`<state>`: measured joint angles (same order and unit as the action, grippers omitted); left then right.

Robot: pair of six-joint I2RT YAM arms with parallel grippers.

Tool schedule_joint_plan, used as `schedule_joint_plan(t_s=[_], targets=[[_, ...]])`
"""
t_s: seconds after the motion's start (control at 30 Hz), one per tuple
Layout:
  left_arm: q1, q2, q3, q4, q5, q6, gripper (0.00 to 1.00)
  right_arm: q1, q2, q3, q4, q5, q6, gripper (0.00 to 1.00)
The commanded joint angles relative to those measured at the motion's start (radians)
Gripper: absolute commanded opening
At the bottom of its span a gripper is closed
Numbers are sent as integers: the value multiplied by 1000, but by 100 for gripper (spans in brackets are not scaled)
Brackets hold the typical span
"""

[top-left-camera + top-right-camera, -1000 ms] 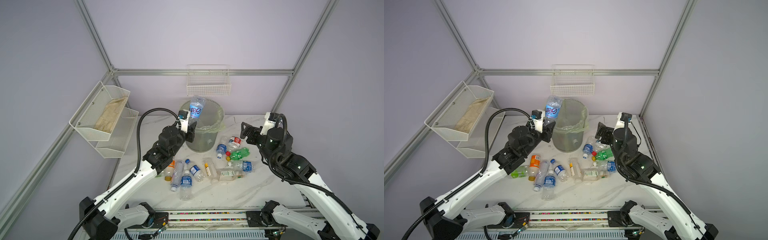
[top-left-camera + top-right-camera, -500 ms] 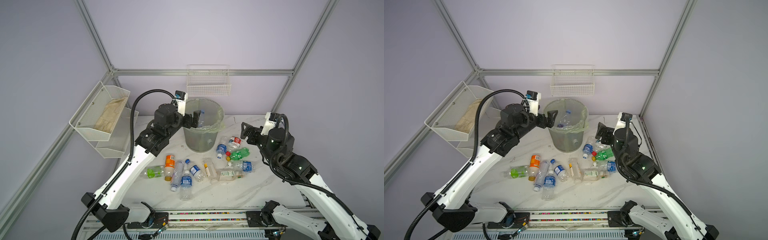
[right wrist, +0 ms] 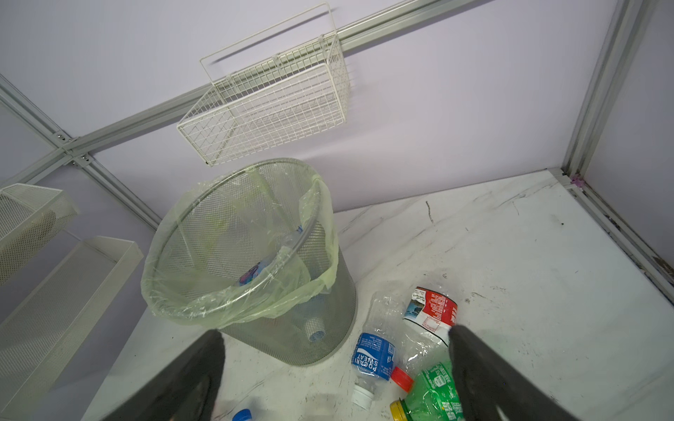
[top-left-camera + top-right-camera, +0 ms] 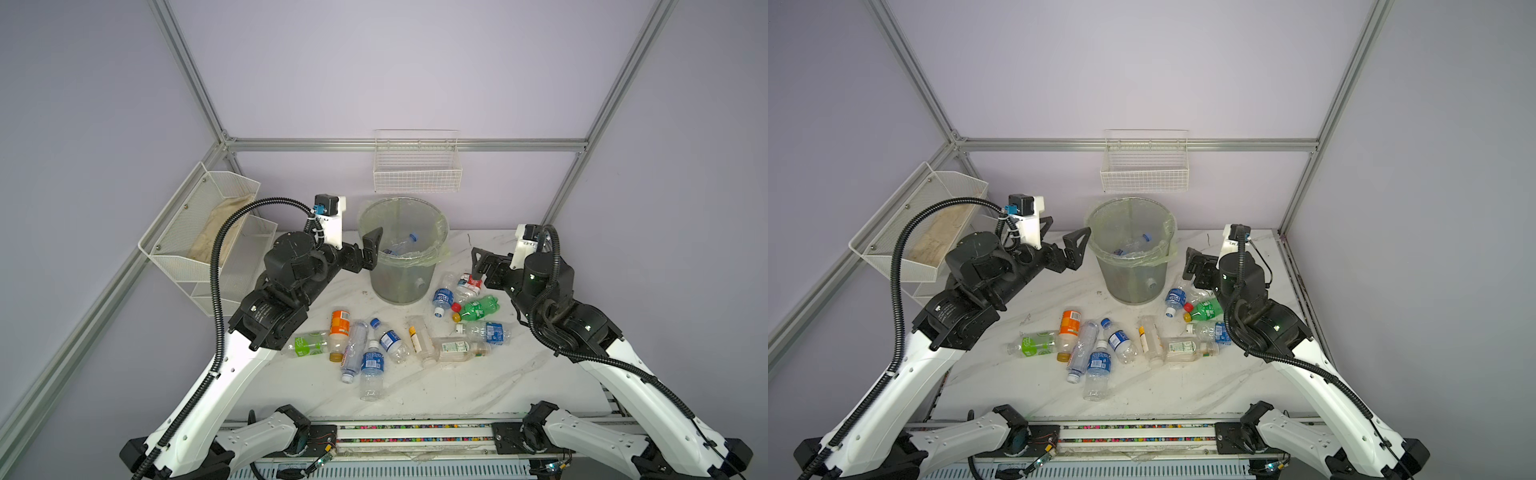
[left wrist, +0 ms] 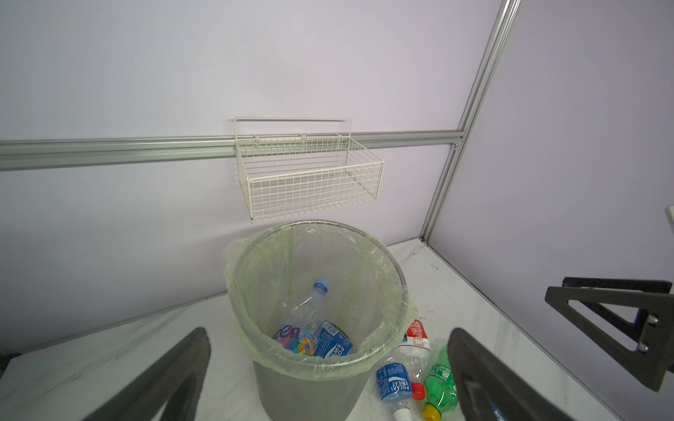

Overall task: Throw the plastic bottles in the bin
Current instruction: Throw the plastic bottle into the trash bin, then pick up the plastic bottle from the bottom-center of the table.

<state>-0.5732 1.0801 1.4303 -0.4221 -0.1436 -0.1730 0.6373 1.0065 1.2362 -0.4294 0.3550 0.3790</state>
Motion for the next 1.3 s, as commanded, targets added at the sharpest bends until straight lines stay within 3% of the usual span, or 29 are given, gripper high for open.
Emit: schedule_joint_plan(t_s=[0.0,0.2,0.4,0.63,0.93,1.27], targets=[[-2,-63,-81,25,-18,-26,100,-5,27,10,12,-91,-24,97],[-1,-154,-185,-1,-55,-76,100,-5,70,-11,10,-210,-26,97],[-1,-248,-335,-24,-118,-137,100,-3,96,-131,61,-378,32,97],[-1,-359,-478,-67,-176,-225,100,18,88,-229,145,-486,110,97],[11,-410,-550,-190,-297,-365,100,138,165,-242,206,-478,157,97],[72,-438,-642,-189,-293,-493,100,374,288,-246,284,-398,252,94]])
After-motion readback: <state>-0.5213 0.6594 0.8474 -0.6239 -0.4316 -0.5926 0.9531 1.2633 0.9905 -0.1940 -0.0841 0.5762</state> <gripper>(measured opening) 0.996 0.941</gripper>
